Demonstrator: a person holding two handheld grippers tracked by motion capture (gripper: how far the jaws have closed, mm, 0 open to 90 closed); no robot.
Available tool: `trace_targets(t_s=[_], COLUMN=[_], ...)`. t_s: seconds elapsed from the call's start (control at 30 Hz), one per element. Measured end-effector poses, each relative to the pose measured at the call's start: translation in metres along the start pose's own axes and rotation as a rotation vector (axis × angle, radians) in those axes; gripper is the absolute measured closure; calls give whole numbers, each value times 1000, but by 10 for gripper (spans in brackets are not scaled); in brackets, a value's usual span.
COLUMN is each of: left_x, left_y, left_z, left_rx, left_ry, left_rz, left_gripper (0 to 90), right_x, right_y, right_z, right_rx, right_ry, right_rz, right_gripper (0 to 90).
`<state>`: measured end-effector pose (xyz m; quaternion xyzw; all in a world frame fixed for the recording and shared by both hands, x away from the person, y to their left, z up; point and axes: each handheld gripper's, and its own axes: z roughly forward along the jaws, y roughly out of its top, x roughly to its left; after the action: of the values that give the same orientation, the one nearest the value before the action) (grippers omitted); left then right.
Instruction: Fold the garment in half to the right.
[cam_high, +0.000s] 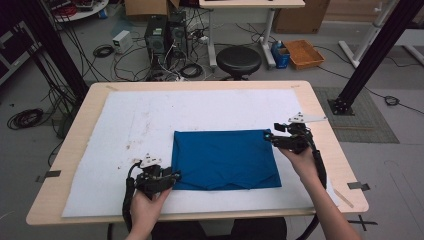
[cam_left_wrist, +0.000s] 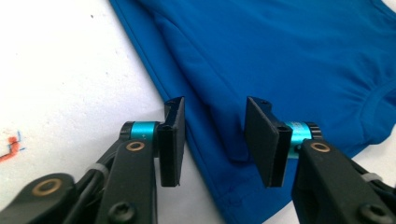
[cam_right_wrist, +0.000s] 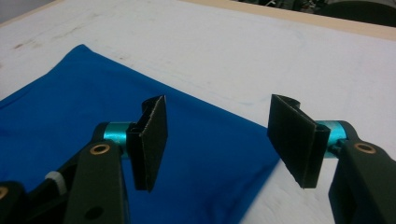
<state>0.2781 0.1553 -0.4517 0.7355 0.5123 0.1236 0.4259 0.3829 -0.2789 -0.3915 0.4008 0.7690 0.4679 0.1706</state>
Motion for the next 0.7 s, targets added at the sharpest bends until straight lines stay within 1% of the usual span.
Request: trace_targets(t_s=[0.1,0.23,0.33,0.4,0.43,0.5,0.57,0.63,0.7], left_x=[-3,-6,-9,-9,-8,-8,-8,-8,-7], left_y=[0,0,0,0,0,0,0,0,0], left_z=[1,3,4,4,4,4,4,4,4], left_rx=[1,1,3,4,5,3,1,1,2], left_ry=[16,13,15,14,13,12,11,6,6], left_rz=[22,36,53,53,53,51,46,44,46], left_gripper=[655,745,775,787,794,796,799,801,802], right_x=[13,32,50,59,66,74,86,95,106], right_y=[8,20,31,38,43,50,59,64,69], right_z=[12,31,48,58,66,78,95,108,123], right_rx=[-3,11,24,35,45,50,76,85,110], right_ry=[23,46,76,85,97,123,145,157,165], right_rz=[-18,-47,-77,-90,-91,-91,-91,-102,-103], right_gripper=[385,394,432,448,463,492,510,529,539])
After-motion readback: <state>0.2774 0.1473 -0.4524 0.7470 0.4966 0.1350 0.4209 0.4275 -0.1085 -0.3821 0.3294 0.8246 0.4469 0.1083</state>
